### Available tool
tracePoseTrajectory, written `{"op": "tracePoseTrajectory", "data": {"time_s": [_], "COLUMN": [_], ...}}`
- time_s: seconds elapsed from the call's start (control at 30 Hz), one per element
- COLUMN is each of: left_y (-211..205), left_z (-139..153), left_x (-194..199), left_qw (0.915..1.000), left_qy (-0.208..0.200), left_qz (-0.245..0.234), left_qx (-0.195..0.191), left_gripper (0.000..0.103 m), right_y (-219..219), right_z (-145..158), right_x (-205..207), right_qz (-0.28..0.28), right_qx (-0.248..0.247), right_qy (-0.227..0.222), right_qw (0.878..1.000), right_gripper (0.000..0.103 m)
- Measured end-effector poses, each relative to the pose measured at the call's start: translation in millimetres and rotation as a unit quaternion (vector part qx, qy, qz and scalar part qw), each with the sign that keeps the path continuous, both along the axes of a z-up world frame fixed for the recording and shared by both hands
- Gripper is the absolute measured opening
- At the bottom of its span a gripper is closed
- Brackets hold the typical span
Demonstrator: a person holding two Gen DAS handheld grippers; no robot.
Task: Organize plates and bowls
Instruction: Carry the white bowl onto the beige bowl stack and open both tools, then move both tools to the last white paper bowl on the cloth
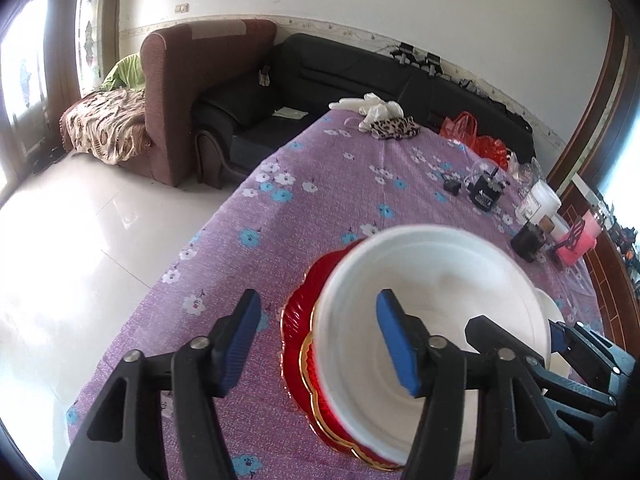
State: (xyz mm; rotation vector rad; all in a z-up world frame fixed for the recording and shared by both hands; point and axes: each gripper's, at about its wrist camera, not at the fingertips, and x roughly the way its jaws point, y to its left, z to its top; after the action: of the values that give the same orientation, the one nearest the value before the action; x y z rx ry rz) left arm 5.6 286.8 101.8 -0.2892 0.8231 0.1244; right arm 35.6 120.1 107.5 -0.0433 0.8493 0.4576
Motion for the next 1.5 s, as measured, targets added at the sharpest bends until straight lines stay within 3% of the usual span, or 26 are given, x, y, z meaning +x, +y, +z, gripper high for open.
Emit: {"op": "tracePoseTrajectory", "data": {"time_s": [0.13,0.4,0.5,0.63,0.73,1.03,1.5], "left_y": [5.6,-12.8,-29.6,-53.3,-69.8,-109.7,-169.5], "left_z": [8.2,31.0,43.4,59.1,64.5,50.7,29.7], "left_x": [-10.0,-45.0,-65.8,-94.8,-107.8,-95.0,-76.8], "left_qw": [0.9997,0.9969,0.9919,0.9784,0.9695,0.9824,0.9845], "left_qy": [-0.018,-0.076,-0.122,-0.194,-0.231,-0.175,-0.138], "left_qz": [0.011,0.013,0.015,0.023,0.023,-0.022,-0.070], "left_qx": [-0.013,0.011,0.034,0.068,0.079,0.060,0.083], "left_gripper": [0.069,0.074,0.084,0.101,0.103,0.103,0.103], "right_y": [-5.1,-27.0,-42.0,-63.9,-81.8,-137.0,-196.8], "right_z": [7.4,26.1,31.7,33.3,31.9,18.1,0.8], "right_x": [-4.7,-27.6,-43.2,-57.9,-65.5,-71.6,-59.6], "right_qz": [-0.007,-0.030,-0.051,-0.086,-0.115,-0.177,-0.222], "right_qx": [0.010,0.014,0.003,-0.031,-0.061,-0.099,-0.099], "right_qy": [-0.022,-0.074,-0.103,-0.130,-0.146,-0.145,-0.124], "right_qw": [1.000,0.997,0.993,0.987,0.981,0.968,0.962], "right_gripper": [0.074,0.076,0.083,0.087,0.089,0.092,0.092]}}
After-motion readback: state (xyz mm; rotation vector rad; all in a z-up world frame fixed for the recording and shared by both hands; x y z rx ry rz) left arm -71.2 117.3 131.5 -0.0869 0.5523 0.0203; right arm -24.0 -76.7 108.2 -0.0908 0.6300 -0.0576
